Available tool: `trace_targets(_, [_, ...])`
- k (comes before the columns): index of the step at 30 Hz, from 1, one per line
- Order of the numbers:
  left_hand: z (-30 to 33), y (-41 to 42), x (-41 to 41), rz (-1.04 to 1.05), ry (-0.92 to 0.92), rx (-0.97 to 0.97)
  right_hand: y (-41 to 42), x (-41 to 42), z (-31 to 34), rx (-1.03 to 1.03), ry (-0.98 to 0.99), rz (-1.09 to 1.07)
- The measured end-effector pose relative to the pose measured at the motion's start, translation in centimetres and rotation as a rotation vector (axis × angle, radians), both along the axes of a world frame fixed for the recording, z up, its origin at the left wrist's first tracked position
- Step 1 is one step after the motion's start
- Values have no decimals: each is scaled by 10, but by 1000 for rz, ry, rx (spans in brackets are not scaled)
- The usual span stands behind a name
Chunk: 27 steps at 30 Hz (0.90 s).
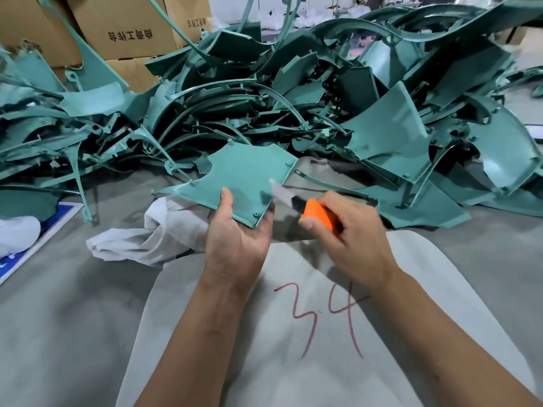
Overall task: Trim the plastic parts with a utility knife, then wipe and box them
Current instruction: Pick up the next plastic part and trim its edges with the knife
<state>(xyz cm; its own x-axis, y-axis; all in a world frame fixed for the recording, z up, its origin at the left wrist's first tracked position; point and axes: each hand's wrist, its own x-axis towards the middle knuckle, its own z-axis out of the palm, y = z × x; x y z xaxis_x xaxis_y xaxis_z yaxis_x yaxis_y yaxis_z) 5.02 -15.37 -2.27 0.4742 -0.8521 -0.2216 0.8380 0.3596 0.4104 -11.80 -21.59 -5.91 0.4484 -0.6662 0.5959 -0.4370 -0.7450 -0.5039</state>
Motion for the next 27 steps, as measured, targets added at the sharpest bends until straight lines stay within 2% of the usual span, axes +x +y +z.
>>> trace_targets(2, [-1,2,1,-41,24,-5,5,5,-1,-13,59,61])
trace_targets(5, [-3,5,2,-89,-77,-2,6,9,0,0,96,32])
trace_targets(7, [-2,6,0,-99,-10,-32,4,6,0,-13,97,23])
trace_targets(16, [-5,4,-1,-99,15,-65,2,0,1,-88,82,-7])
trace_targets(20, [-4,2,-4,-34,-61,-28,0,-1,0,-106,77,-12])
trace_targets(27, [-3,1,4,29,-2,-21,-10,-12,0,-13,18,-214])
